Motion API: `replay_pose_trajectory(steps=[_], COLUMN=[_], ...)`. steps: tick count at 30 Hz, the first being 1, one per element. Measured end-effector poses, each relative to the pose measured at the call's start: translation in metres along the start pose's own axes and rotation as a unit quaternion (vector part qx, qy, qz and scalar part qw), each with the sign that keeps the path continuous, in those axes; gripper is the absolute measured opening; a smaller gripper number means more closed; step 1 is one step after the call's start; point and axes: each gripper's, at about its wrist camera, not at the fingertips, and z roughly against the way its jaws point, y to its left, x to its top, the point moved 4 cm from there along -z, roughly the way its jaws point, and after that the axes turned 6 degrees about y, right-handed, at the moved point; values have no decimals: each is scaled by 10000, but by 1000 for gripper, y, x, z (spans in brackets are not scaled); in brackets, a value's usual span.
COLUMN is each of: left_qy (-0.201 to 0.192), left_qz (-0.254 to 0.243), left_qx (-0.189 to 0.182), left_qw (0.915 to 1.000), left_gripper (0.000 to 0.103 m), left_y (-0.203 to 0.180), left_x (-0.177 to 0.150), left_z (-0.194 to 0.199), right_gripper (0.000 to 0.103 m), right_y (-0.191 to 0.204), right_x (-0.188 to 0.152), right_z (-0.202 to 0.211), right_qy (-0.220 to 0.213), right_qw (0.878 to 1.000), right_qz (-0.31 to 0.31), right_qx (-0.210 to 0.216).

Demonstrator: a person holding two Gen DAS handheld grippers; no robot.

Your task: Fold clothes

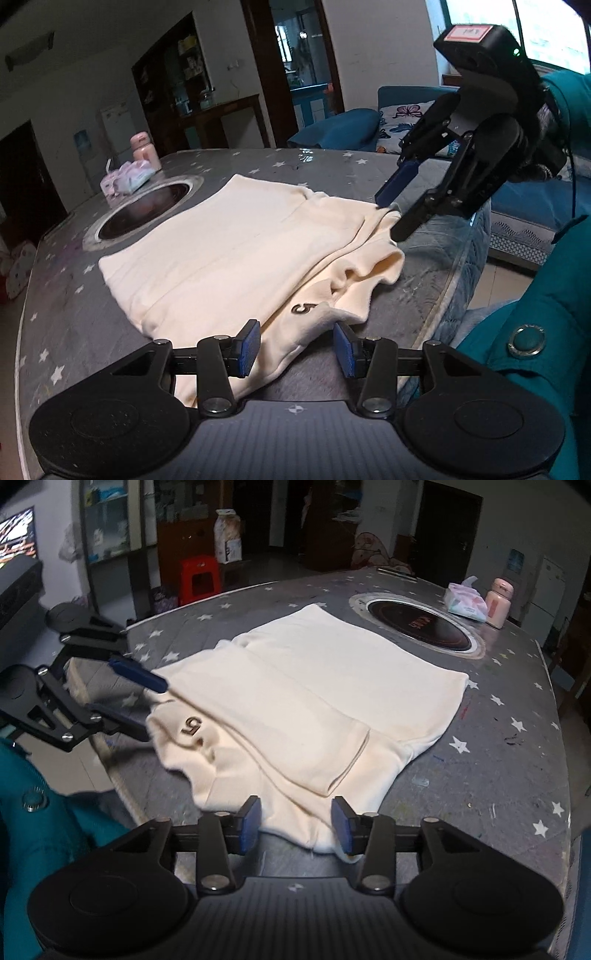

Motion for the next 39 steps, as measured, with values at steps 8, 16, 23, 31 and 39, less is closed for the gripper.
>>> replay_pose_trajectory(steps=[8, 16, 23, 31, 39], left_qy=[-246, -254, -145, -9, 78], left_qz=[553, 1248, 1185, 448, 449], left_qx=[-52, -235, -76, 215, 225], left_qw=[9982, 9916, 9928, 9988, 9987], left_gripper=[9, 9, 39, 42, 6], left_y=[18, 48, 49, 32, 38], left_x=[15, 28, 19, -3, -10], left_z=[-4, -17, -13, 1, 0], right_gripper=[62, 55, 14, 11, 8], right_y=[20, 29, 11, -8, -7], right_x=[-10, 6, 26, 37, 35], right_z=[0, -18, -29, -28, -23], right_qy=[41, -355, -323, -409, -575], right_qw=[9969, 9937, 9981, 9984, 9974], right_qz=[777, 1038, 509, 82, -86], right_qx=[-121, -214, 150, 369, 419])
